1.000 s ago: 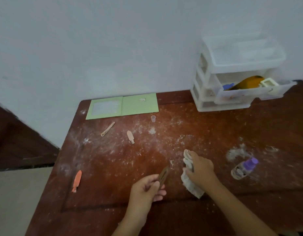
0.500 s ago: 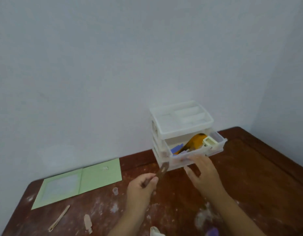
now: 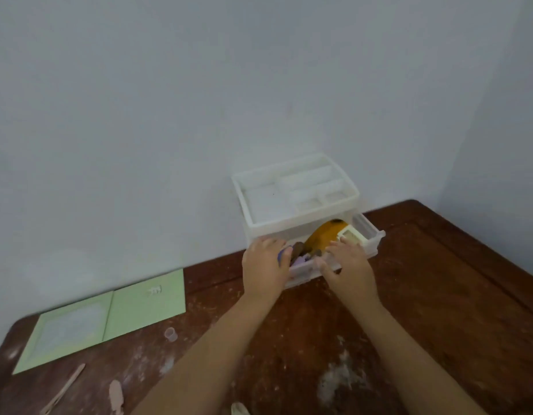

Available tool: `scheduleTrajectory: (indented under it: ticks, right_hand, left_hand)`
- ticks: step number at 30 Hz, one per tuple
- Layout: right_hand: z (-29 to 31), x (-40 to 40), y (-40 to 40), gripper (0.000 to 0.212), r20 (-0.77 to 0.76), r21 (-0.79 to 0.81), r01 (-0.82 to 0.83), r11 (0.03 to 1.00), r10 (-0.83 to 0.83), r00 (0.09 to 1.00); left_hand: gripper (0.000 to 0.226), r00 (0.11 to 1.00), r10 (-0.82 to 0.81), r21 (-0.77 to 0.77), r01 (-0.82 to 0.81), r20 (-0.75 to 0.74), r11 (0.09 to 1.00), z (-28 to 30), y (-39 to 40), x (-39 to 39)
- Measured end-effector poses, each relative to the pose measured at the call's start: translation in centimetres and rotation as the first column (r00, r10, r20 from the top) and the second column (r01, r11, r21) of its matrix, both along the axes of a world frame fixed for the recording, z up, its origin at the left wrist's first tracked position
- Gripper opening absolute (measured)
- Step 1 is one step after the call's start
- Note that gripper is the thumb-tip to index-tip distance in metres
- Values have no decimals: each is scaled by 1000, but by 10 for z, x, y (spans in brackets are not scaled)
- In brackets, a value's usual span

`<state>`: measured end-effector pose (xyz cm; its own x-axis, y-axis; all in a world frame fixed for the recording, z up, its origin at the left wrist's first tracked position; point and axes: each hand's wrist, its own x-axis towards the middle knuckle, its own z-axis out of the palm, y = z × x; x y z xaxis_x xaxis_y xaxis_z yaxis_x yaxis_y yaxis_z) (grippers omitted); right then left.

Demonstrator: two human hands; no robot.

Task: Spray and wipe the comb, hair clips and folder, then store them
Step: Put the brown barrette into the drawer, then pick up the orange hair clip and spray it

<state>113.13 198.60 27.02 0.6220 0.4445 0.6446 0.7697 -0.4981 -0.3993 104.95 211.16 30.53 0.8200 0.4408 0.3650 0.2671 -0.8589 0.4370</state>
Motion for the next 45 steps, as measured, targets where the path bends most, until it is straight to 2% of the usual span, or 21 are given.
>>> scheduleTrajectory:
  ticks: [1, 2, 4, 5, 7, 11, 13, 15, 18, 19, 21, 23, 25, 28, 31, 33, 34, 37, 39, 42, 45]
  right_hand:
    - [2, -1, -3, 38, -52, 34, -57, 998, 58, 997]
    - [4, -3, -10, 41, -175, 86, -141, 986, 154, 972]
    - [3, -18, -33, 47, -501, 196, -294, 936, 353, 790]
    - [-1, -31, -48, 52, -598, 242, -345, 907, 420, 683]
    - [-20, -58, -80, 64, -662, 282, -415, 865, 488, 569]
    - [-72, -119, -122, 77, -816, 215, -425, 879, 401, 417]
    - [-89, -144, -123, 79, -847, 131, -391, 911, 308, 433]
    - [-105, -161, -116, 71, -837, 67, -291, 954, 213, 505]
    - [-108, -175, -98, 44, -697, 1, -85, 996, 62, 714]
    - [-103, -181, -91, 39, -656, 29, -39, 999, 49, 753]
    - [-86, -199, -75, 43, -631, 133, 3, 991, 82, 772]
    - [-76, -224, -56, 51, -589, 212, -45, 976, 165, 791]
    - [-72, -253, -33, 51, -598, 258, -149, 955, 279, 751]
    - [-78, -295, 5, 43, -647, 273, -311, 910, 413, 641]
    - [-93, -331, 34, 44, -707, 234, -351, 907, 406, 579]
    - [-98, -351, 47, 37, -702, 225, -363, 904, 409, 583]
    - [-99, -359, 52, 42, -700, 223, -370, 902, 413, 583]
    - [-99, -379, 59, 54, -721, 219, -371, 903, 406, 562]
    - [-94, -389, 58, 59, -755, 214, -340, 916, 376, 537]
    - [-83, -398, 53, 69, -790, 219, -343, 914, 372, 487]
    - [-75, -403, 52, 71, -851, 171, -389, 905, 335, 405]
  left_hand:
    - [40, 1000, -21, 50, 21, -2, 999, -7, 2, -5]
    - [38, 999, -34, 91, 33, 4, 995, -13, 4, -11]
    - [38, 998, -50, 158, 44, 32, 986, -24, 6, -27]
    - [39, 998, -52, 170, 45, 38, 984, -29, 5, -36]
    - [41, 998, -51, 167, 43, 41, 985, -38, 2, -59]
    - [42, 999, 13, 87, -10, -32, 996, -68, -7, -118]
    - [42, 989, 49, 84, -37, -141, 996, -91, -12, -150]
    - [43, 957, 94, 96, -71, -276, 993, -112, -16, -183]
    - [58, 890, 177, 89, -154, -421, 984, -130, -21, -236]
    - [65, 872, 208, 86, -189, -443, 978, -134, -22, -255]
    - [70, 841, 272, 75, -269, -467, 960, -139, -20, -294]
    - [67, 813, 355, 62, -370, -461, 927, -141, -11, -331]
    - [69, 792, 458, 21, -492, -403, 870, -142, 1, -365]
    - [66, 713, 607, -26, -655, -351, 755, -139, 22, -414]
    - [45, 622, 706, 5, -749, -337, 662, -140, 46, -454]
    - [43, 571, 741, 37, -783, -354, 621, -145, 63, -474]
    - [42, 550, 744, 47, -792, -379, 609, -147, 70, -481]
    - [27, 528, 741, 85, -788, -415, 610, -149, 85, -494]
    - [18, 553, 724, 85, -768, -413, 635, -147, 90, -498]
    - [16, 604, 674, 62, -724, -425, 687, -145, 95, -503]
    - [26, 659, 594, 59, -645, -462, 762, -146, 98, -507]
